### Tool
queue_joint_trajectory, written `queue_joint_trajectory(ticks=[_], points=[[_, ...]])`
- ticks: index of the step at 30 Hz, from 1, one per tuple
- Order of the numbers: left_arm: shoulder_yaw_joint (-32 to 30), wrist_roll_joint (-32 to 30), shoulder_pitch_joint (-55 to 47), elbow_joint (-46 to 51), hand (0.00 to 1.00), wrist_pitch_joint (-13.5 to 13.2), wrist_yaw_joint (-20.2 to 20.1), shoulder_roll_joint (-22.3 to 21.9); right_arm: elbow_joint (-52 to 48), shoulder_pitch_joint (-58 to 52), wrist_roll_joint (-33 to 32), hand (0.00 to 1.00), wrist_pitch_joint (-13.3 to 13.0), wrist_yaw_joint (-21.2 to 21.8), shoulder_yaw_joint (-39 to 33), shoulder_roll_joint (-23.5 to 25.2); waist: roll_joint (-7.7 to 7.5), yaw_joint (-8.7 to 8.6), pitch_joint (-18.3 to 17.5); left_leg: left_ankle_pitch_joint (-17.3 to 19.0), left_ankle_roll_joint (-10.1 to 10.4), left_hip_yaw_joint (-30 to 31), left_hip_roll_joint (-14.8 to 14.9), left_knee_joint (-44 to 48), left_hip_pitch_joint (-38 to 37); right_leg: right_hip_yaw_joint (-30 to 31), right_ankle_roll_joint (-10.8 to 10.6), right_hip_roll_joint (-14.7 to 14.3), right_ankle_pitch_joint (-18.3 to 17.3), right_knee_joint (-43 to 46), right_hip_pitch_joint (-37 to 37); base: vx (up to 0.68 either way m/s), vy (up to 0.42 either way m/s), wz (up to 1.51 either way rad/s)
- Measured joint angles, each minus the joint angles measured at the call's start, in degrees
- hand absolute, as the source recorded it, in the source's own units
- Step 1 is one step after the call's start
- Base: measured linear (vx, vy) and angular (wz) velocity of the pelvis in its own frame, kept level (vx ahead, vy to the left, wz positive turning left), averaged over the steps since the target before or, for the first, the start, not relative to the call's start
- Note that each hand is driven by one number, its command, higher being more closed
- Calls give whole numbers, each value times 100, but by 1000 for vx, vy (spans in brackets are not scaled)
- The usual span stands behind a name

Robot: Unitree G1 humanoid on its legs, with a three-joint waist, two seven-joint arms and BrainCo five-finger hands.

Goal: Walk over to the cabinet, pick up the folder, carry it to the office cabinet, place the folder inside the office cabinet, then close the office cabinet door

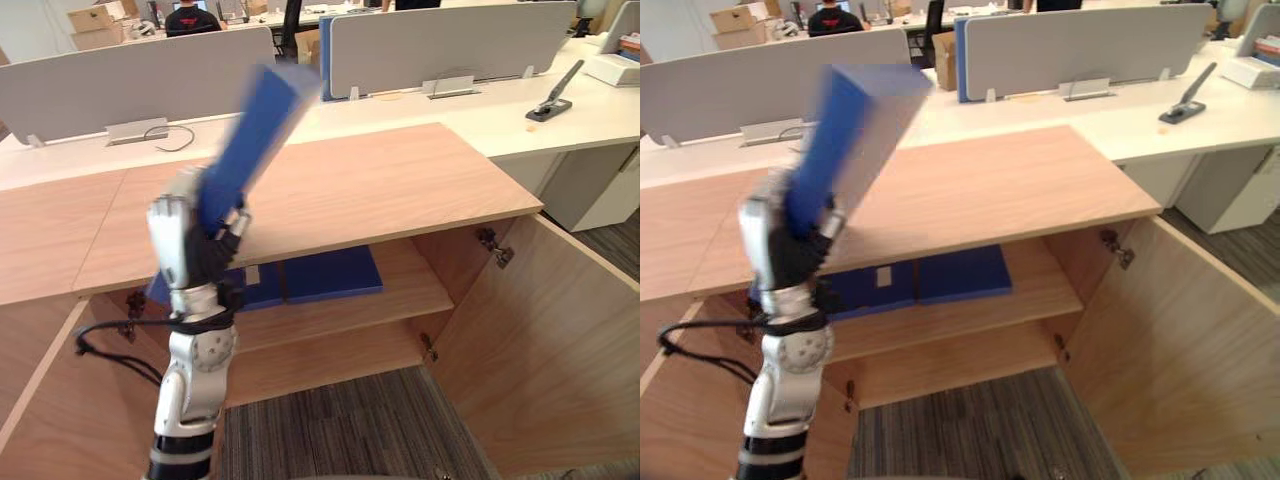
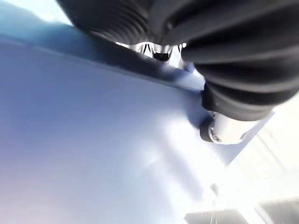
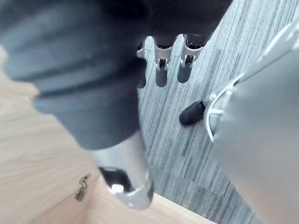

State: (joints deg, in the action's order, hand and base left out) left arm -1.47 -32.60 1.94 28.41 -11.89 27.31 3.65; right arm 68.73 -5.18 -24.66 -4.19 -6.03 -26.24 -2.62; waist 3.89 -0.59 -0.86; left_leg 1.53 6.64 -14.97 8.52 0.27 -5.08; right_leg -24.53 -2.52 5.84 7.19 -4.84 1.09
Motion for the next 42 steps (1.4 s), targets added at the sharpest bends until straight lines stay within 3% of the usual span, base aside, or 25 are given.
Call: queue_joint_trajectory(ticks=[1, 2, 5, 8, 10, 16, 19, 22, 26, 27, 30, 35, 42], points=[[-126, 873, -210, 256, 100, -190, -139, -4, -470, -66, 149, 0, 0, -1, 461, 21, -8, -5, 62, 8, -3, -107, -6, 2, -2, 123, 7, -27, 39, 0, -67, -33, 28, -45], [-184, 1170, -302, 346, 100, -261, -193, -14, -759, -116, 165, 0, -7, 3, 630, 38, -8, -11, 70, 11, -4, -146, -10, 1, 5, 161, 7, -27, 58, 0, -100, -41, 14, -41], [-727, 3783, -814, 777, 100, -701, -1107, -220, -2690, -465, 338, 0, -115, 34, 1265, 102, 0, -36, 126, 53, -16, -371, -29, 12, -6, 386, 11, -30, 113, -1, -205, -46, 27, -36], [-1156, 5113, -1085, 1175, 100, -934, -1601, -453, -4262, -801, 357, 0, -306, 107, 1294, 181, -6, -56, 186, 88, -25, -412, -31, 54, -19, 430, 11, -32, 116, -1, -212, -30, 10, -10], [-1322, 5386, -1157, 1419, 100, -1068, -1730, -570, -5002, -901, 375, 0, -421, 147, 1285, 182, -17, -49, 207, 111, -29, -412, -30, 98, -17, 433, 11, -28, 117, -1, -211, 0, 0, 0], [-1349, 5617, -1175, 1502, 100, -1119, -2016, -636, -6824, -809, 513, 0, -481, 286, 1392, 165, -19, -9, 271, 114, -31, -421, -32, 115, -55, 450, 22, -32, 127, 0, -177, -11, 0, -1], [-1331, 5766, -1176, 1502, 100, -1091, -2167, -635, -7833, -531, 48, 0, -655, 645, 1453, 38, -29, 2, 380, 127, -31, -443, -29, 133, -103, 483, 32, -37, 135, -1, -138, -52, 0, -6], [-1158, 5575, -1182, 1501, 100, -944, -2206, -612, -8553, 211, -528, 0, -803, 943, 1470, -399, -71, 17, 418, 143, -32, -454, -25, 180, -101, 502, 34, -37, 148, -3, -127, -50, -2, -3], [-829, 5037, -1180, 1497, 100, -840, -2289, -405, -8588, 1376, -1127, 0, -919, 1157, 1826, -1377, -91, 39, 431, 141, -32, -454, -23, 191, -99, 504, 40, -39, 159, -3, -128, -34, -4, -1], [-614, 4919, -1180, 1496, 100, -821, -2338, -262, -8587, 1813, -1488, 0, -930, 1294, 2236, -1808, -91, 50, 431, 141, -31, -454, -16, 191, -99, 506, 43, -48, 167, -2, -129, 0, 0, 0], [-114, 4781, -1177, 1487, 100, -742, -2492, -2, -8493, 2667, -2222, 0, -883, 1688, 3281, -2515, -93, 93, 430, 139, -32, -455, -15, 190, -102, 515, 42, -52, 176, -1, -129, 0, 0, 0], [246, 4607, -1181, 1478, 100, -709, -2616, 333, -8199, 3579, -3290, 0, -626, 2109, 4512, -3242, -109, 214, 423, 137, -34, -451, -19, 184, -125, 514, 40, -51, 182, 0, -105, 0, 0, 0], [250, 4622, -1270, 1375, 100, -722, -2488, 691, -8178, 3846, -4098, 0, -423, 2210, 5361, -4242, -224, 312, 398, 130, -34, -435, -24, 165, -197, 496, 39, -47, 182, -4, -29, -27, 1, 1]])
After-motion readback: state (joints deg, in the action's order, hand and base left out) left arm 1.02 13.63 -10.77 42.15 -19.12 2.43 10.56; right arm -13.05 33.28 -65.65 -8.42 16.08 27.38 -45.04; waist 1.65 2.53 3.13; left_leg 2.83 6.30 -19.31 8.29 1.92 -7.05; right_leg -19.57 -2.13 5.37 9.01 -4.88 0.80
